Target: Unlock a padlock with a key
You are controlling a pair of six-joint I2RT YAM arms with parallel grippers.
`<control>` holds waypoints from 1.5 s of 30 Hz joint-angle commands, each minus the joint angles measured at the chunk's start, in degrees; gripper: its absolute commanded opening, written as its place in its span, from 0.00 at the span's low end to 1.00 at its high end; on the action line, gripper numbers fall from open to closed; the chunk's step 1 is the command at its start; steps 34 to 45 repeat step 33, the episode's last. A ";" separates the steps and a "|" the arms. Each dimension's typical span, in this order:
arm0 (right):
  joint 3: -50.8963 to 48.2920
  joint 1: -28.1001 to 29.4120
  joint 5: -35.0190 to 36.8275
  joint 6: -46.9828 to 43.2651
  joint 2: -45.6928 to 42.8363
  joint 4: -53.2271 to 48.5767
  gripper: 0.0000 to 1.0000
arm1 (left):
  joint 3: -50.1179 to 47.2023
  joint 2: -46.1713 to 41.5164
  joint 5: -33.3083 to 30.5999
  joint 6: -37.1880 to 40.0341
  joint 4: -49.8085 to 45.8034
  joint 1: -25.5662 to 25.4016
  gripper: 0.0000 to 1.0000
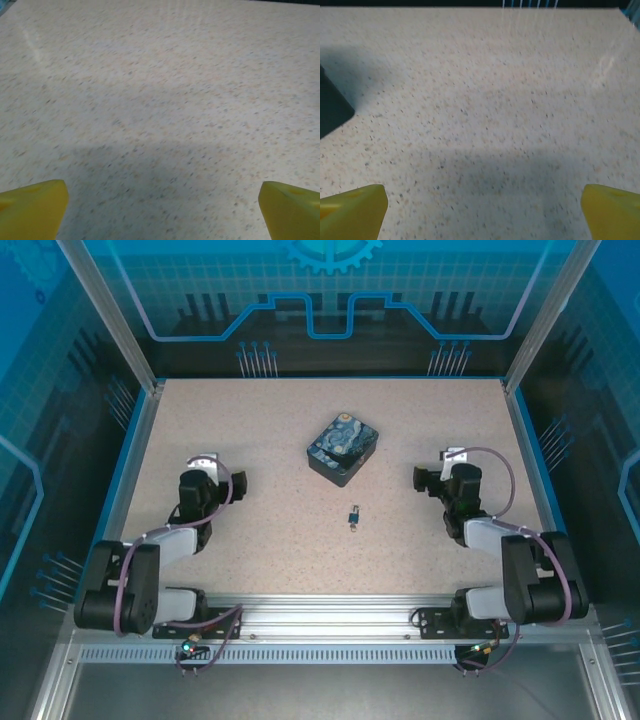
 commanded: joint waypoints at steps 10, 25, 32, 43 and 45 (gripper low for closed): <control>2.34 0.32 -2.64 -4.16 7.42 7.81 1.00 | -1.54 12.51 10.50 2.03 23.59 1.59 0.99; 2.80 0.78 -3.52 -5.17 7.55 7.24 1.00 | 2.83 13.24 5.17 0.38 16.89 1.68 0.99; 2.87 0.80 -3.60 -5.17 7.54 7.15 1.00 | 2.80 13.36 5.22 0.38 16.91 1.75 0.99; 2.85 0.82 -3.63 -5.17 7.55 7.15 1.00 | 2.79 13.24 5.19 0.42 16.90 1.68 0.99; 2.85 0.82 -3.63 -5.17 7.55 7.15 1.00 | 2.79 13.24 5.19 0.42 16.90 1.68 0.99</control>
